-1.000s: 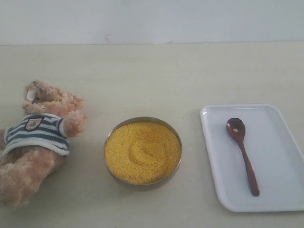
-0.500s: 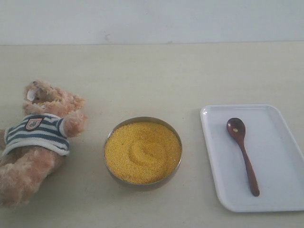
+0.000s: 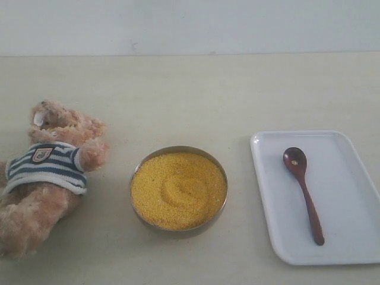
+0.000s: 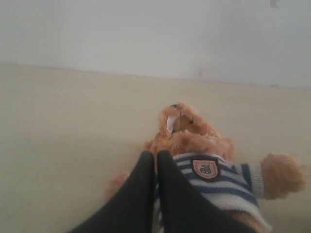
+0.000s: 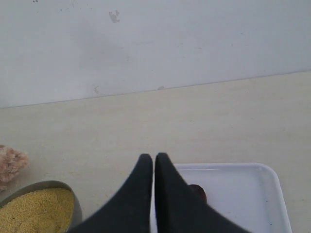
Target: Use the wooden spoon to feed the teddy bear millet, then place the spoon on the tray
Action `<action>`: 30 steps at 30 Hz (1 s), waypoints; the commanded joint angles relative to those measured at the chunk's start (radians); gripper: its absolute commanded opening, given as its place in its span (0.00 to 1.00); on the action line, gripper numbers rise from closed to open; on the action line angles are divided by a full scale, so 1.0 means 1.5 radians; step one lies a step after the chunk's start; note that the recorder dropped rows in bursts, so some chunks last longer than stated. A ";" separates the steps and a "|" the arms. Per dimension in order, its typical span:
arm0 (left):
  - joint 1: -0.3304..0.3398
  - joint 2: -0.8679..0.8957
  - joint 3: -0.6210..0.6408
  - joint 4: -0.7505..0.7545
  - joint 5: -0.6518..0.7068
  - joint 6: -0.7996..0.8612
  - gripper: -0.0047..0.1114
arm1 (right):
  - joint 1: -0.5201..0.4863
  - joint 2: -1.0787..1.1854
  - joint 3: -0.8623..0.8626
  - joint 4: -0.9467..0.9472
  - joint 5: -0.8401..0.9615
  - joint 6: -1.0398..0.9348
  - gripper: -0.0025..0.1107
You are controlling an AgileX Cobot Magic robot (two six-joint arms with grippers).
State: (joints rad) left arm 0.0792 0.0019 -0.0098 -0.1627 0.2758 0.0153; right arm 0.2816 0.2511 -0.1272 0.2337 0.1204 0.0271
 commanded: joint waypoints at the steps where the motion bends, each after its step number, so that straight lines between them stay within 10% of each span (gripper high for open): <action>1: 0.017 -0.001 0.007 0.004 0.018 -0.001 0.07 | -0.002 -0.005 -0.001 -0.003 -0.002 -0.002 0.03; 30: 0.020 -0.001 0.007 0.105 0.017 -0.001 0.07 | -0.002 -0.005 -0.001 -0.003 -0.002 -0.002 0.03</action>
State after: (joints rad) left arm 0.1054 0.0019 -0.0030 -0.0117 0.2990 0.0153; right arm 0.2816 0.2511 -0.1272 0.2337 0.1204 0.0290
